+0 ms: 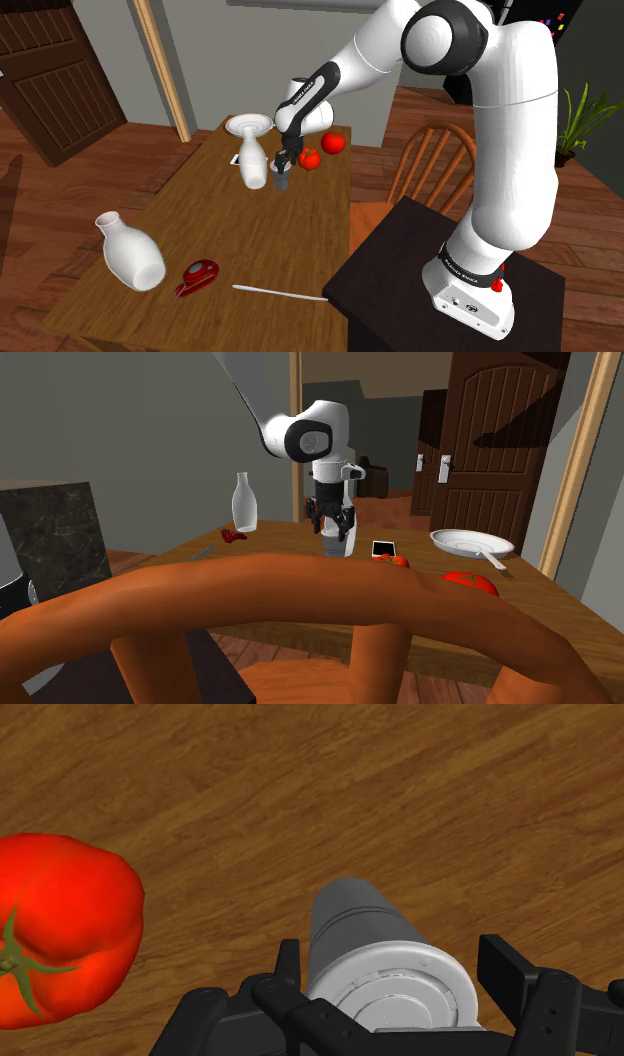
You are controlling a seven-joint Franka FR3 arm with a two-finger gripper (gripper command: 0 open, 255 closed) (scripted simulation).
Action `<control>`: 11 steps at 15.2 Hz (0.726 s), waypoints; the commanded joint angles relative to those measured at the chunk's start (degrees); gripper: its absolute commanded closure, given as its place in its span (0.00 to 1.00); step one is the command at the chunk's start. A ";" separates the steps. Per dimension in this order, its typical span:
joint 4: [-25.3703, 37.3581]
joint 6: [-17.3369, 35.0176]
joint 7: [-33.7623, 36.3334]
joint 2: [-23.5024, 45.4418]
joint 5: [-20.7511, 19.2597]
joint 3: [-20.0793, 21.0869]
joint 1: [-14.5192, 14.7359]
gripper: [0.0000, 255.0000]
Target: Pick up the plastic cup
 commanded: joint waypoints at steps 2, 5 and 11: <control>-0.04 -0.63 0.24 -0.52 -0.15 -0.11 0.10 1.00; -0.06 -2.35 0.67 -2.28 -0.50 -0.34 0.23 1.00; 0.23 -5.93 1.53 -5.60 -1.20 -0.74 0.45 1.00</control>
